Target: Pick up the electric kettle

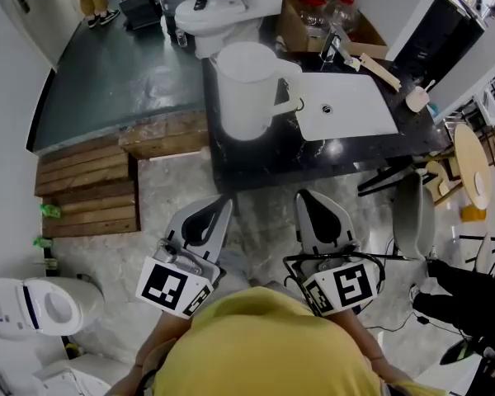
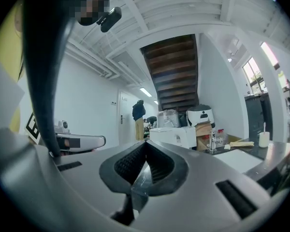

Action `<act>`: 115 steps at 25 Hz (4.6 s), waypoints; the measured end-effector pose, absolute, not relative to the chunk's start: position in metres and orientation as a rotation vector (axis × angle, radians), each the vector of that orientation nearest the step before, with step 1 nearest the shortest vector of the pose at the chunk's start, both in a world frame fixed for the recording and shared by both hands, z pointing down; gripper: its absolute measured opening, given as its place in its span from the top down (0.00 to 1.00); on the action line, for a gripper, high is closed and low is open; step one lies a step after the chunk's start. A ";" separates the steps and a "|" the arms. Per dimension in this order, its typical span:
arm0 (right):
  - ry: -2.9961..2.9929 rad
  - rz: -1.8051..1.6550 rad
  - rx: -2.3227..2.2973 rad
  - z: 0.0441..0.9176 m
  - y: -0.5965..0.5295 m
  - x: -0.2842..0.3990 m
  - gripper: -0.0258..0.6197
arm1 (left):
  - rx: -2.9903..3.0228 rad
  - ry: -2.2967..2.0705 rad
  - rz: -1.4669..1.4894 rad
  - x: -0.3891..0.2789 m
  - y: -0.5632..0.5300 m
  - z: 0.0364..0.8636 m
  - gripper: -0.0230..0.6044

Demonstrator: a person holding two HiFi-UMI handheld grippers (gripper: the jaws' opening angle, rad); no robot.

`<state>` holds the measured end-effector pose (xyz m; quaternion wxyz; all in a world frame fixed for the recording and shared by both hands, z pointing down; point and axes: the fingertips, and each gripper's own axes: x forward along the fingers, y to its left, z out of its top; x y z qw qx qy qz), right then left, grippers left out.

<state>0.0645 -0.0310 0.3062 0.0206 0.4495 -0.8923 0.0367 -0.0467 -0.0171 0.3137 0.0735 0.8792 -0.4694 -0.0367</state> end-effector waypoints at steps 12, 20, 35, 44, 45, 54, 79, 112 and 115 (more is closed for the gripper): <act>-2.723 0.141 1.523 0.313 -0.113 0.031 0.94 | 2.708 -1.256 -0.090 -0.069 -0.108 0.320 0.95; -2.678 0.129 1.584 0.319 -0.136 0.023 0.93 | 2.749 -1.193 -0.094 -0.083 -0.139 0.329 0.95; -2.577 0.095 1.590 0.332 -0.190 0.024 0.93 | 2.720 -1.204 -0.049 -0.100 -0.195 0.348 0.95; -2.505 0.084 1.613 0.350 -0.222 0.040 0.93 | 2.700 -1.184 0.012 -0.091 -0.224 0.366 0.95; -2.497 0.083 1.617 0.352 -0.224 0.042 0.93 | 2.698 -1.176 0.021 -0.090 -0.227 0.369 0.95; -2.467 0.115 1.599 0.368 -0.245 0.051 0.77 | 2.665 -1.193 0.085 -0.094 -0.251 0.387 0.74; -2.333 0.115 1.639 0.404 -0.303 0.073 0.61 | 2.895 -0.886 0.167 -0.079 -0.287 0.412 0.30; -2.288 0.056 1.695 0.423 -0.332 0.076 0.76 | 2.924 -0.604 0.044 -0.056 -0.303 0.440 0.14; -2.292 0.060 1.701 0.424 -0.332 0.077 0.76 | 2.925 -0.603 0.042 -0.057 -0.302 0.440 0.14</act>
